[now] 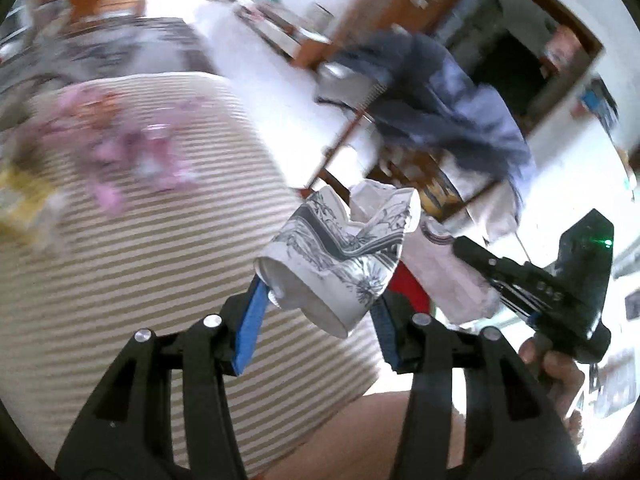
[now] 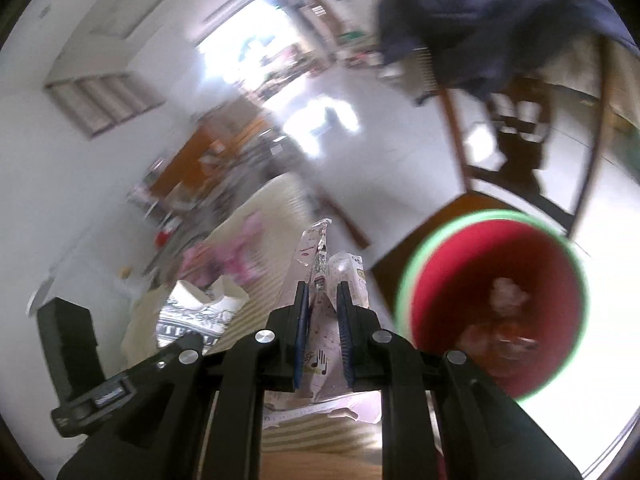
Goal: Collect trash
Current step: 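Carry the cup and torn carton to the red bin and open both tools, then move both tools back over the bed toward the orange carton and yellow packet, then grasp the orange iced-tea carton with the left tool while the right grasps the yellow packet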
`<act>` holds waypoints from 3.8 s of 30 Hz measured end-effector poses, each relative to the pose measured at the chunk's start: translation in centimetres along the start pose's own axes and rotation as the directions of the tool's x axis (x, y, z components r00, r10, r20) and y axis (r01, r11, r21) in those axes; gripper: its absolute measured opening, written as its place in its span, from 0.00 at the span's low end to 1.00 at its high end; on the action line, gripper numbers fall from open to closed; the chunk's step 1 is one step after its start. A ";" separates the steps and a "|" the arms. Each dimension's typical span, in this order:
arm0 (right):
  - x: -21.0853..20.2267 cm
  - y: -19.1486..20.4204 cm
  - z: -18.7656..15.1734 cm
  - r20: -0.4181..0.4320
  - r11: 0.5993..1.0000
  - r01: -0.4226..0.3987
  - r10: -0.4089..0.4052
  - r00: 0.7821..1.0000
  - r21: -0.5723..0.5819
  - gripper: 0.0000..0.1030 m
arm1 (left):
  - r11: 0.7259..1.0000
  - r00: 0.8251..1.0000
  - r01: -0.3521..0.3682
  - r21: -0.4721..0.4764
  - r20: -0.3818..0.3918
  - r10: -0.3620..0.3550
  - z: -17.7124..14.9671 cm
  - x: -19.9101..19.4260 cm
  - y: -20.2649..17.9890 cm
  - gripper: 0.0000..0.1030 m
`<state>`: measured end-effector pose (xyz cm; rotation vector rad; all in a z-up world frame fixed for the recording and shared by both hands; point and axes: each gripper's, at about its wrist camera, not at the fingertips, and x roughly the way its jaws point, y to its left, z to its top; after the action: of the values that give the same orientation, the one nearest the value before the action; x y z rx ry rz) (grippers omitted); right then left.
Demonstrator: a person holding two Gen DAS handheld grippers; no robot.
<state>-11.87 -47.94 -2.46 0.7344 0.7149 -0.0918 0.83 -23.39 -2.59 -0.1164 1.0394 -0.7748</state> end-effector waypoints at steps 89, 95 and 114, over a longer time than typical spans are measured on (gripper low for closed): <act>24.4 33.5 -11.9 -0.410 0.653 -0.192 -0.199 0.890 -0.733 0.72 | 0.809 0.893 -0.439 -0.391 -0.097 0.439 -9.9 -10.0 22.2 0.64; 28.8 34.2 -12.5 -0.388 0.607 -0.128 -0.319 0.865 -0.784 0.73 | 0.818 0.901 -0.426 -0.386 -0.097 0.424 -9.5 -9.5 22.1 0.72; 20.5 24.5 -11.6 -0.484 0.739 -0.157 -0.250 0.839 -0.655 0.40 | 0.818 0.897 -0.432 -0.380 -0.091 0.432 -9.1 -8.9 21.8 0.72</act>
<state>4.99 -18.72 -7.10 0.0047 1.2324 0.3442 2.46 0.55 -10.34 -0.2136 1.1578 -0.1427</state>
